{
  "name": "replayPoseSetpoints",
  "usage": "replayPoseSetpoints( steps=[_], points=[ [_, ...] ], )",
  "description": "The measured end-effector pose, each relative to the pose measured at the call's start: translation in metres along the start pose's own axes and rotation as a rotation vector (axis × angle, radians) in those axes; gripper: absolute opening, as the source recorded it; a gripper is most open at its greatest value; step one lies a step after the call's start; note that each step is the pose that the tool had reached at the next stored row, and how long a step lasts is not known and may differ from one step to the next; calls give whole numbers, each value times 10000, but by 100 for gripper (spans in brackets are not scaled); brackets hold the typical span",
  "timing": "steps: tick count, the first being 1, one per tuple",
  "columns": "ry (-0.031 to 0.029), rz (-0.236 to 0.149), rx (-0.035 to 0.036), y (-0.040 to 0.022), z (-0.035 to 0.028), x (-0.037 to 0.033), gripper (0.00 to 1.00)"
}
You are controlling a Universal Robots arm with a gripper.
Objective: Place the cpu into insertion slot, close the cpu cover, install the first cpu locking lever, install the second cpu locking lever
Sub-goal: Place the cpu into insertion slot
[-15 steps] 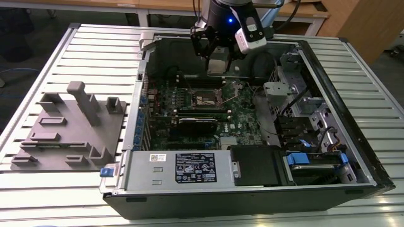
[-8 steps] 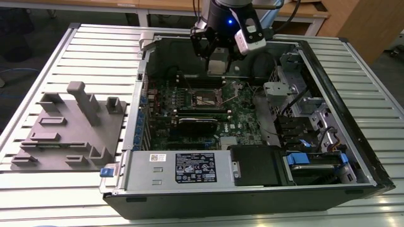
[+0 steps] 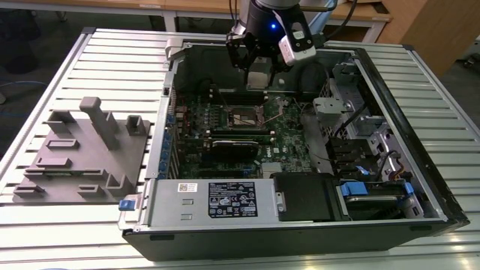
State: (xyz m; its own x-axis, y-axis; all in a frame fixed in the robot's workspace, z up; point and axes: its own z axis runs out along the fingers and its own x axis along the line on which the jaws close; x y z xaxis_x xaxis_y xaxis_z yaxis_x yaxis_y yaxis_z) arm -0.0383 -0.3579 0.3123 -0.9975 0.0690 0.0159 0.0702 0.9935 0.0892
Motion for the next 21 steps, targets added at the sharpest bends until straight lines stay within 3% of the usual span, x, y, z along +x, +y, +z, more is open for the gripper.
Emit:
replayPoseSetpoints(
  steps=[6, 12, 21],
  points=[
    [-3, 44, 0, 0, 1, 0, 54],
    [-69, 763, -12, 0, 6, 0, 54],
    [-77, 858, -13, -1, 6, 0, 54]
  ],
)
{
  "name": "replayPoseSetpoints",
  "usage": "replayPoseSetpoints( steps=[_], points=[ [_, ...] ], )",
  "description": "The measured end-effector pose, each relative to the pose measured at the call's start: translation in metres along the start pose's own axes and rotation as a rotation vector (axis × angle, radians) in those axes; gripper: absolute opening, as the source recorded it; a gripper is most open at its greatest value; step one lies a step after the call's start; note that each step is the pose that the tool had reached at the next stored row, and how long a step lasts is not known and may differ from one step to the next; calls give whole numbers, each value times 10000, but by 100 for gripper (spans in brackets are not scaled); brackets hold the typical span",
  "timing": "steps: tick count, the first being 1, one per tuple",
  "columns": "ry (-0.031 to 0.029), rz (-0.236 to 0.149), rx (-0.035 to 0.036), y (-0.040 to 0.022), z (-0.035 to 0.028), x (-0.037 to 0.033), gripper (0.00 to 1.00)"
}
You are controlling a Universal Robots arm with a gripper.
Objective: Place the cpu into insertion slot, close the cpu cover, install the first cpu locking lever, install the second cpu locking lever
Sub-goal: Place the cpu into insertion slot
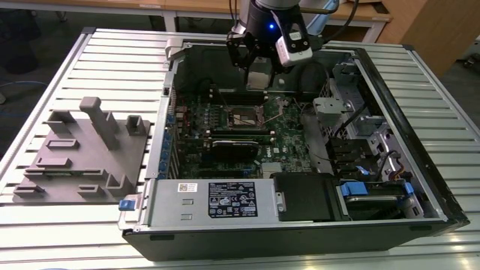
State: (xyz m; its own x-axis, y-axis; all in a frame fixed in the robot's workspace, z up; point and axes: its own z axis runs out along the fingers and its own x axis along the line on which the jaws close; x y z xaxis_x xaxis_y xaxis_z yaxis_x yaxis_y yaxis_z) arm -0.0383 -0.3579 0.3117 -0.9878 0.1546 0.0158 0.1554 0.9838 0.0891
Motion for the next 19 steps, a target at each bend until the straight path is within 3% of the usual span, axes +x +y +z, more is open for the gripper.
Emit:
replayPoseSetpoints(
  steps=[6, 19],
  points=[
    [-64, 729, -12, 0, 5, 0, 54],
    [-66, 738, -12, 0, 5, 0, 54]
  ],
)
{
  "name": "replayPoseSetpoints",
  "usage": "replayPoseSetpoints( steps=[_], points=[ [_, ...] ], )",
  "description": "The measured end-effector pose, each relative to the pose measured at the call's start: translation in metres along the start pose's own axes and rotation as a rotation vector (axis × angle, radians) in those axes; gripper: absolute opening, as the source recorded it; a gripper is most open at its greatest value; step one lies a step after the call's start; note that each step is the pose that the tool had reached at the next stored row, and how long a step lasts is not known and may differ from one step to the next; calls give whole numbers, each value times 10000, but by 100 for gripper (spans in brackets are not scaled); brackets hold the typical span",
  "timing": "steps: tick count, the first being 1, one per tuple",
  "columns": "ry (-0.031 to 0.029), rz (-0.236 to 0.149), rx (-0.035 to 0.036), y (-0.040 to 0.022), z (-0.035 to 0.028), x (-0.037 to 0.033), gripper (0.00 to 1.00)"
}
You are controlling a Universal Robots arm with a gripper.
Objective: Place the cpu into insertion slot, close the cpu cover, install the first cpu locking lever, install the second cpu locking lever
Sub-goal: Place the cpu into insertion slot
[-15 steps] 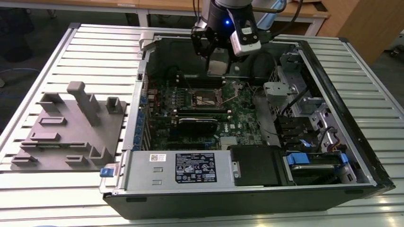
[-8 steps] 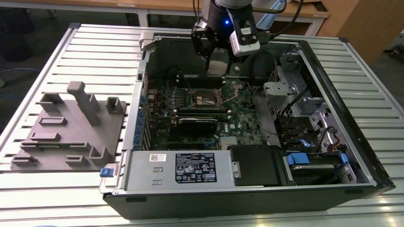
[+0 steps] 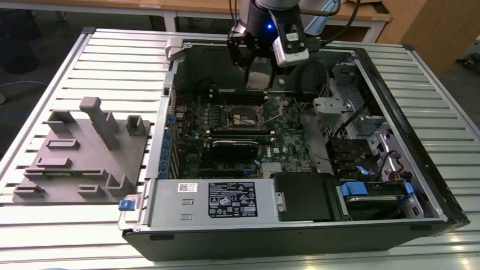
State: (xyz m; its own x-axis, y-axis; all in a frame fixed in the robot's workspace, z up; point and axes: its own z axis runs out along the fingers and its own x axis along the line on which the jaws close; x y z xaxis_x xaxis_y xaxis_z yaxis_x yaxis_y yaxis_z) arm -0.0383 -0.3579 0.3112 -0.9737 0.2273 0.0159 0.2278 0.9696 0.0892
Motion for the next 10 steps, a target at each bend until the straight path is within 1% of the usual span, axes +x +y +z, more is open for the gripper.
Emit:
replayPoseSetpoints(
  steps=[3, 8, 10],
  points=[
    [-10, 106, 0, 0, 0, 0, 54],
    [-67, 747, -11, -1, 6, 0, 54],
    [-71, 790, -13, -1, 7, 0, 54]
  ],
)
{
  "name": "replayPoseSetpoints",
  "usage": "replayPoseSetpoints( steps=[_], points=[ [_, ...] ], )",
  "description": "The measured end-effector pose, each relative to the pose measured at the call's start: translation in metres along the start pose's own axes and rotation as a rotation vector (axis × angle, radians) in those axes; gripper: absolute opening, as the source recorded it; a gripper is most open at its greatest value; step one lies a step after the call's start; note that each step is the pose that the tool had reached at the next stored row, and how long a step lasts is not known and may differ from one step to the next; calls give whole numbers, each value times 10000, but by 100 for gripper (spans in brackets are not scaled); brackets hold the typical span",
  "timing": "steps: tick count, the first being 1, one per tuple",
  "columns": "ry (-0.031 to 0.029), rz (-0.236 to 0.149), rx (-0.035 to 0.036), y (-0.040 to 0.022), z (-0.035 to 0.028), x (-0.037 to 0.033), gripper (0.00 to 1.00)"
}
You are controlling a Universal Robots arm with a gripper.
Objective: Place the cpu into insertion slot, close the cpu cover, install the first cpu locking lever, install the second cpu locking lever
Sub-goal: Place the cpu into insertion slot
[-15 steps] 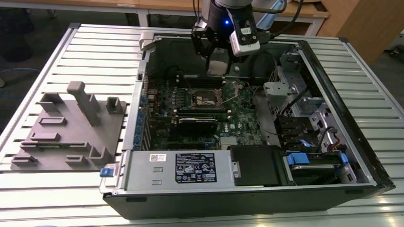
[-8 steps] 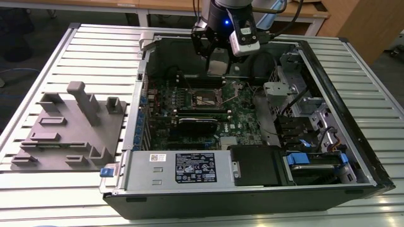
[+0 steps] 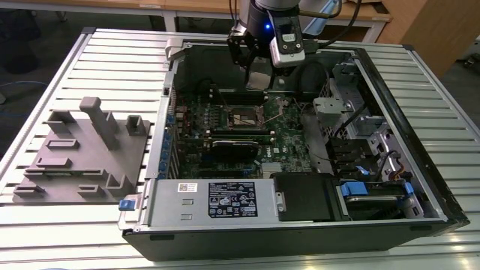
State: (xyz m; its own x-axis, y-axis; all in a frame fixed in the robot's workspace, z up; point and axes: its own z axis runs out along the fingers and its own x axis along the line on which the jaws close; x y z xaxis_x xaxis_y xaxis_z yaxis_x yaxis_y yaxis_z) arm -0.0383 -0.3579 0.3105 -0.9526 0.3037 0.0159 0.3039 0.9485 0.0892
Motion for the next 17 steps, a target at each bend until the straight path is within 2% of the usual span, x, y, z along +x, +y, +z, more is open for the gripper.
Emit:
replayPoseSetpoints(
  steps=[3, 7, 12, 15, 17],
  points=[
    [-7, 66, 0, 0, 0, 0, 54],
    [-53, 594, -9, -1, 4, 0, 54],
    [-61, 678, -10, -1, 4, 0, 54],
    [-98, 1099, -17, -1, 7, 0, 54],
    [-103, 1154, -18, -1, 7, 0, 54]
  ],
)
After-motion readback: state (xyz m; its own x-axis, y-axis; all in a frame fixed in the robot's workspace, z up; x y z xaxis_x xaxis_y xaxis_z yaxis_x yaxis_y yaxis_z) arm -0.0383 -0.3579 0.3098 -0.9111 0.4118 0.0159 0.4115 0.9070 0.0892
